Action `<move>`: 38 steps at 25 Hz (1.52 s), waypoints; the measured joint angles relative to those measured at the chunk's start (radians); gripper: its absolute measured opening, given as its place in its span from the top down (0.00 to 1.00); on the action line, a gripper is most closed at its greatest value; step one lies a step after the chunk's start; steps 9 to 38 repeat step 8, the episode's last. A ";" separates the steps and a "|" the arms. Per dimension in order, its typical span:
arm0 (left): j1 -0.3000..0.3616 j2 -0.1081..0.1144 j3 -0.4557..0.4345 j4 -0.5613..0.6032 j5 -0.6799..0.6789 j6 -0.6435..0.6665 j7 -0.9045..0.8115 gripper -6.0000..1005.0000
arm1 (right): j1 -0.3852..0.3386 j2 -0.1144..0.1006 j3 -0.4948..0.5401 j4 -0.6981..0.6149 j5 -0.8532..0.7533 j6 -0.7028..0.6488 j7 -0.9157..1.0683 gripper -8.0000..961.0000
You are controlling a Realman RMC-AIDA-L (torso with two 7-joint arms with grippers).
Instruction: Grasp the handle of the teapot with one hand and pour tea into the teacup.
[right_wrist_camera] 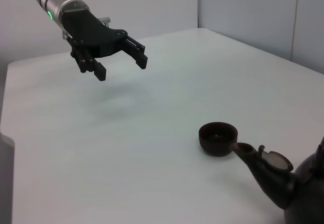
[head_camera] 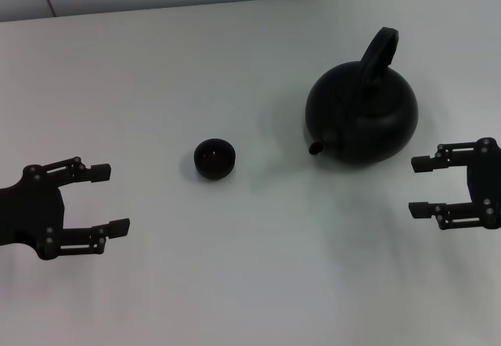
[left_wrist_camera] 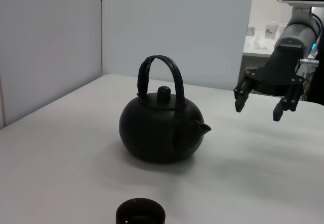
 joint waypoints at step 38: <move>-0.001 0.000 0.001 0.007 0.001 -0.009 -0.007 0.14 | 0.003 0.000 0.000 -0.004 0.000 0.014 -0.004 0.29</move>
